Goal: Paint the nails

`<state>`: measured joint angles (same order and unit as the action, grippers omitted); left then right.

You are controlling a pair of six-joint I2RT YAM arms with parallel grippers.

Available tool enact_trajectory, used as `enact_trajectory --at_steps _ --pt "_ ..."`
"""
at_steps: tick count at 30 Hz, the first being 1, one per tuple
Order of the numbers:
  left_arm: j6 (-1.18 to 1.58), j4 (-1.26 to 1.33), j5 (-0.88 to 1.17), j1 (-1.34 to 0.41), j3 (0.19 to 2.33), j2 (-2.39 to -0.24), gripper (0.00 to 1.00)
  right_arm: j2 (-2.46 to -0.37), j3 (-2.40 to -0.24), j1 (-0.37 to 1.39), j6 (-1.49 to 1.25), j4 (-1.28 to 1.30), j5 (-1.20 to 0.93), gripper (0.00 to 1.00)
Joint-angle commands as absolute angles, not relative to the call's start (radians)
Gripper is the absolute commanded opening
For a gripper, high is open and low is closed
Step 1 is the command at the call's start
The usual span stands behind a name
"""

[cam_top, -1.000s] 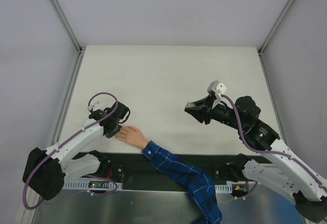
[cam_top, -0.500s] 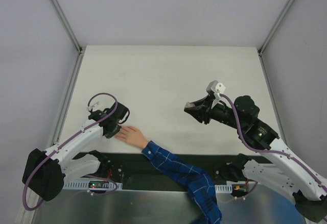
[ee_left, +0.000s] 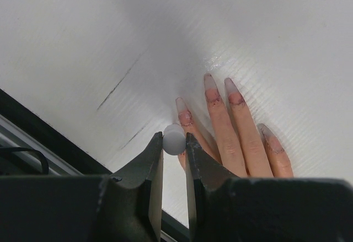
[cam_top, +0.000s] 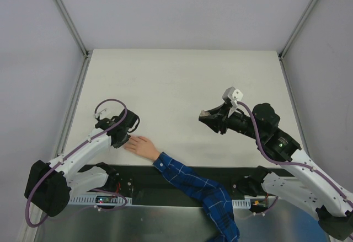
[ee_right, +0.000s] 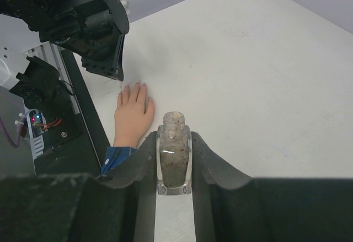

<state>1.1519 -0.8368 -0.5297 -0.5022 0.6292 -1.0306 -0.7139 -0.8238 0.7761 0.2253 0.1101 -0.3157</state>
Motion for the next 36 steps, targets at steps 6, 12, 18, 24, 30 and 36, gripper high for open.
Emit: enact_trajectory --at_steps 6,12,18,24,30,36 --pt "1.126 -0.811 -0.514 -0.494 0.655 -1.046 0.00 -0.712 -0.831 0.772 0.227 0.052 -0.341 0.00" --pt "1.109 -0.811 -0.473 -0.494 0.649 -1.014 0.00 -0.716 -0.833 0.770 0.225 0.052 -0.344 0.00" --pt "1.112 -0.818 -0.448 -0.494 0.623 -0.985 0.00 -0.719 -0.830 0.770 0.222 0.049 -0.350 0.00" --pt "1.127 -0.850 -0.483 -0.494 0.620 -0.957 0.00 -0.721 -0.830 0.770 0.219 0.046 -0.356 0.00" --pt "1.137 -0.879 -0.517 -0.494 0.630 -0.956 0.00 -0.726 -0.830 0.767 0.218 0.046 -0.360 0.00" --pt "1.146 -0.888 -0.511 -0.494 0.623 -0.960 0.00 -0.729 -0.831 0.769 0.218 0.046 -0.362 0.00"
